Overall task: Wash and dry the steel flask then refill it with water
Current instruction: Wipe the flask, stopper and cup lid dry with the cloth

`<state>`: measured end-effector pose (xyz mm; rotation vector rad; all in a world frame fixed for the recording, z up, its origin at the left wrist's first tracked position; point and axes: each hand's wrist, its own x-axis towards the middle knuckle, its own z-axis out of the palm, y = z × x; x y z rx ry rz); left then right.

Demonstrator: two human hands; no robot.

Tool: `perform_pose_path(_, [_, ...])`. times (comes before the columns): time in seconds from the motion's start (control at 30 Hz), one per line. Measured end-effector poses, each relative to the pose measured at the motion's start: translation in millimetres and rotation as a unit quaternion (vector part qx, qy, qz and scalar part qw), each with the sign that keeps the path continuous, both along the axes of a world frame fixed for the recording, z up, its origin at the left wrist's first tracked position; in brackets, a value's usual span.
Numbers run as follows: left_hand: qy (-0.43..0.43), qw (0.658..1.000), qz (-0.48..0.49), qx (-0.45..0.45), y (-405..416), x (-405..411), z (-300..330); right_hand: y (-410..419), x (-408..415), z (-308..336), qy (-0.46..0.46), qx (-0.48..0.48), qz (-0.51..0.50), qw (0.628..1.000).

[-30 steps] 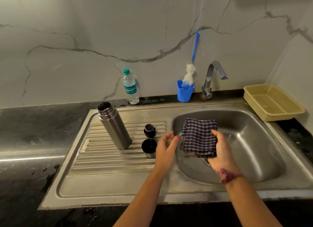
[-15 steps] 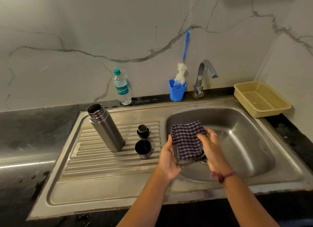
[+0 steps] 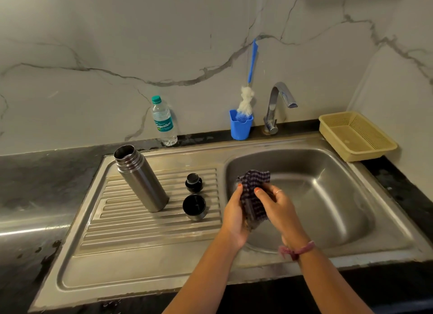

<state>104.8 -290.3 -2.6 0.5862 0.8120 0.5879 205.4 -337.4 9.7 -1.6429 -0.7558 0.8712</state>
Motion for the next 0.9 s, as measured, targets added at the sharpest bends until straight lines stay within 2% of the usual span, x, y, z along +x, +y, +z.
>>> perform_pose_path(0.27, [0.092, 0.993, -0.032, 0.070, -6.0, 12.2, 0.7, -5.6, -13.0, 2.2, 0.042, -0.014, -0.009, 0.999])
perform_pose_path(0.37, [0.101, 0.992, -0.020, 0.074, -3.6, 11.8, 1.2, -4.1, -9.9, -0.5, 0.111, 0.013, -0.027, 0.993])
perform_pose_path(0.57, [0.110, 0.991, -0.009, 0.073, 1.0, 7.0, 4.5, -4.8, 1.4, -2.4, 0.247, 0.014, -0.114, 0.962])
perform_pose_path(0.73, [0.075, 0.997, 0.017, 0.032, 14.0, 0.2, 4.7, -10.2, 19.8, -1.6, 0.410, 0.031, -0.173, 0.895])
perform_pose_path(0.83, [0.065, 0.998, 0.014, 0.008, 23.6, -5.3, 4.1, -17.4, 32.7, -3.9, 0.445, 0.040, -0.183, 0.876])
perform_pose_path(0.9, [0.061, 0.998, -0.001, 0.000, 30.4, -6.8, 1.7, -23.6, 40.0, -2.2, 0.429, 0.032, -0.179, 0.885])
